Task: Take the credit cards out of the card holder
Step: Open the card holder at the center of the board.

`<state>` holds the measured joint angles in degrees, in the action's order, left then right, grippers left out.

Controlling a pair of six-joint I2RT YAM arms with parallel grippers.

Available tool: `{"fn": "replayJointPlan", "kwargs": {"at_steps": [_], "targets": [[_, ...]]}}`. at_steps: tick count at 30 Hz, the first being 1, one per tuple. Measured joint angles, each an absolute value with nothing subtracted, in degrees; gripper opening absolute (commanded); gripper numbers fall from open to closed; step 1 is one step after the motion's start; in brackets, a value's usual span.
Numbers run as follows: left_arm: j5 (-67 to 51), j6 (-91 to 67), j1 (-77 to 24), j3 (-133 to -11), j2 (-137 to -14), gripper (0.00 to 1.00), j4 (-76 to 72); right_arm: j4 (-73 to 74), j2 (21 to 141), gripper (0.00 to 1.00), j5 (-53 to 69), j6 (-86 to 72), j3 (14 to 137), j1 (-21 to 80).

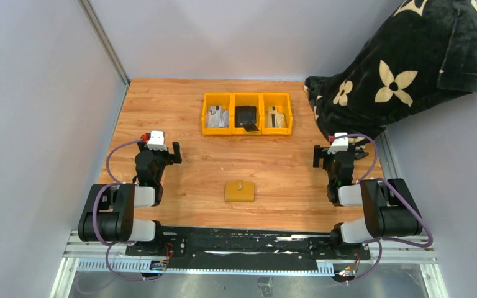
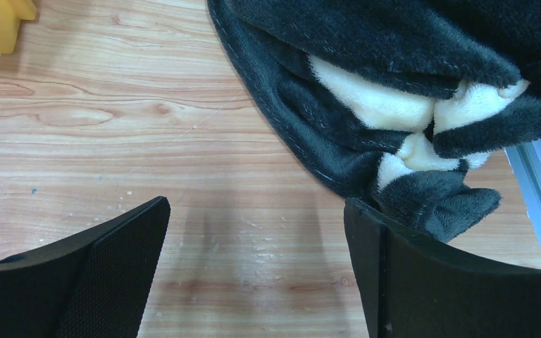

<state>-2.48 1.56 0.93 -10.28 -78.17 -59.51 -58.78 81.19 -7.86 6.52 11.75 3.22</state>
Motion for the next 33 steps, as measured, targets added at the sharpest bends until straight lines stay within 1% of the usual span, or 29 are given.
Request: {"fn": "replayJointPlan", "kwargs": {"at_steps": [12, 15, 16, 18, 21, 25, 27, 29, 33], "targets": [[-2.70, 1.58, 0.93, -10.28, -78.11, 1.00, -59.72, -58.41, 80.84, 0.98, -8.12, 6.70, 11.81, 3.29], [-3.16, 1.48, 1.10, -10.76, -75.05, 1.00, -56.10, -50.00, 76.07, 0.98, -9.21, 6.83, 14.20, 3.97], [-3.33, 1.58, 1.28, -12.64, -71.24, 1.00, -50.26, -43.51, 72.93, 0.98, -9.41, 6.33, 17.34, 4.38], [-3.84, 2.61, 1.61, -15.62, -67.79, 1.00, -44.58, -37.36, 70.22, 0.98, -9.54, 5.32, 21.39, 4.95], [-5.58, 6.35, 2.13, -24.75, -62.26, 1.00, -30.83, -24.99, 65.19, 0.98, -9.72, 2.61, 29.36, 7.40], [-7.99, 10.17, 2.85, -32.58, -56.95, 1.00, -17.23, -12.51, 59.46, 0.98, -6.90, -1.17, 34.44, 10.22], [-8.80, 11.35, 3.11, -35.62, -55.24, 1.00, -10.00, -8.71, 57.04, 0.99, -2.83, -4.08, 35.29, 10.37], [-10.07, 11.92, 3.36, -38.57, -54.48, 1.00, -2.63, -5.21, 54.61, 1.00, 0.89, -12.82, 35.44, 10.35], [-12.62, 11.51, 3.42, -43.86, -54.96, 1.00, 8.01, -4.67, 53.74, 1.00, 9.02, -23.88, 34.48, 10.22]]}}
